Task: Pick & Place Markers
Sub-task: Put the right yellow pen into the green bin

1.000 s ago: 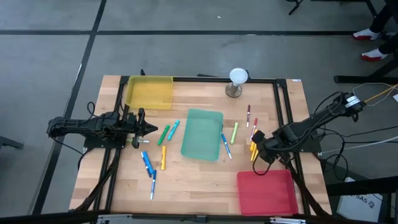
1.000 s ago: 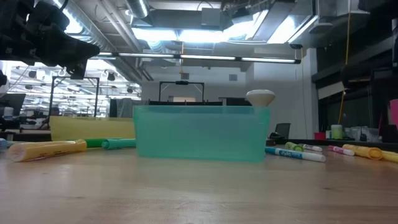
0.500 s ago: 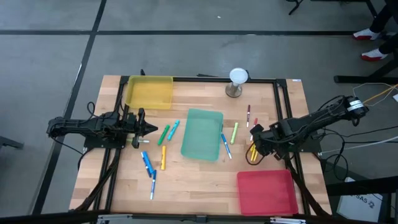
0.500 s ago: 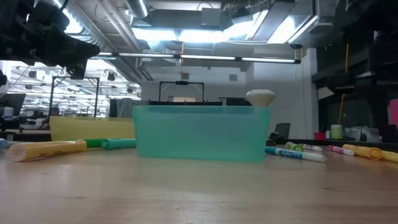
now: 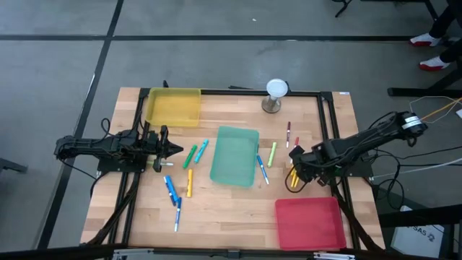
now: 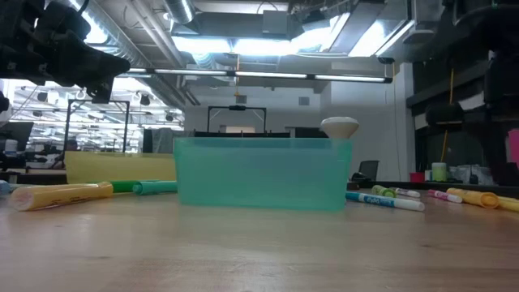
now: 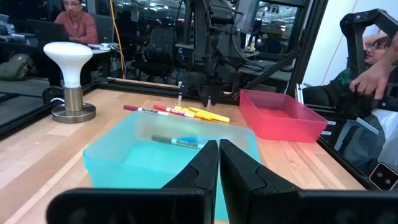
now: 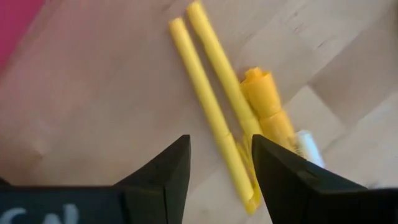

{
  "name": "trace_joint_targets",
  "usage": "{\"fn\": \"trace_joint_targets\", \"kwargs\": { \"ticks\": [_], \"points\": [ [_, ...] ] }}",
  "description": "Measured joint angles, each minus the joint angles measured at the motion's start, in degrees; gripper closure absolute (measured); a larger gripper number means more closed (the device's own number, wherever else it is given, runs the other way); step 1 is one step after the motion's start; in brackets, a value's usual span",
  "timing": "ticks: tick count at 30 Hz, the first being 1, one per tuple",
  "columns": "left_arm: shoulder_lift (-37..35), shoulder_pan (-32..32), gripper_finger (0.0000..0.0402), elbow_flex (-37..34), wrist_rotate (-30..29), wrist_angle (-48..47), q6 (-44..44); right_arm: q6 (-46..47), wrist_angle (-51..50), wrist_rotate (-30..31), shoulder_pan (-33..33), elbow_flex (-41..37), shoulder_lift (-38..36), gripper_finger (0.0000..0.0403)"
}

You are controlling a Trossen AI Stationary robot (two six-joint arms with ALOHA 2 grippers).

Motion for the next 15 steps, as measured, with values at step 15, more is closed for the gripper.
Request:
{"fn": "trace_joint_targets", "kwargs": {
  "ticks": [15],
  "points": [
    [0.0,0.0,0.0394,0.0,0.0,0.0,0.0,-3.3,1.4,-2.0,0.0,-0.7,2.2,0.0233]
  ]
}}
